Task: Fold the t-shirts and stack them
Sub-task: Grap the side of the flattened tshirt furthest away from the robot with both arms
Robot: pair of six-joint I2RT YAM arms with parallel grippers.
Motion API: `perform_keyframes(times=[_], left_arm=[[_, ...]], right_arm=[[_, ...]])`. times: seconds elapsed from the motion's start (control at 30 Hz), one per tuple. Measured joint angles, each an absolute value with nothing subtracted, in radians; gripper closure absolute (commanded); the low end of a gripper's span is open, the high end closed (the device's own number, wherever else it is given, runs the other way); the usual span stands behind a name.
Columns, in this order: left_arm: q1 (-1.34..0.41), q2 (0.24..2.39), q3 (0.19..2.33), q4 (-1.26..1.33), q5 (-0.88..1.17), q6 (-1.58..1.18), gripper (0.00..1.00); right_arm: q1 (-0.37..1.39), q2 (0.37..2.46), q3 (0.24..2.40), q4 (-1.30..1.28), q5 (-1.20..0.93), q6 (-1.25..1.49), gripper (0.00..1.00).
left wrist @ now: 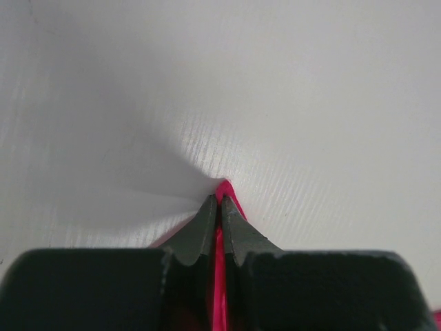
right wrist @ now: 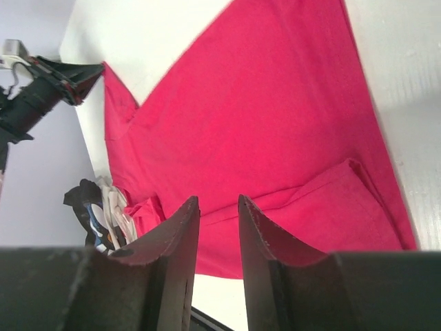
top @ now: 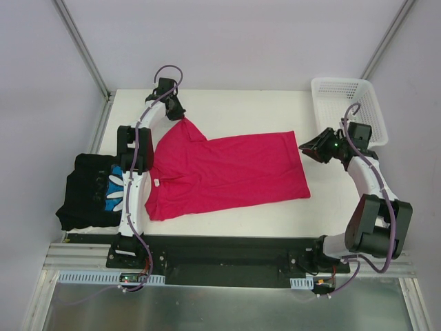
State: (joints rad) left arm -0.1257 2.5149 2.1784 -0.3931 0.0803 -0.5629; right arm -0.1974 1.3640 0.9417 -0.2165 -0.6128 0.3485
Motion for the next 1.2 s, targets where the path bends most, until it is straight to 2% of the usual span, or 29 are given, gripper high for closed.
perform_keyframes(times=[0.3,0.8,1.2], left_arm=[[-0.126,2.515,2.178,-0.393,0.097,-0.562,1.0],[-0.126,2.496,2.18,-0.401,0.112,-0.538,1.0],[-0.126,2.399,2.191,-0.402,0.146,-0.535,1.0]], right_arm=[[-0.151,1.606,0.984,-0.194,-0.587,0.349,0.66],[-0.121,2.022,1.427,-0.123,-0.657,0.354,0.62],[-0.116,2.128,1.598,-0.216,-0.66,0.27,0.6]])
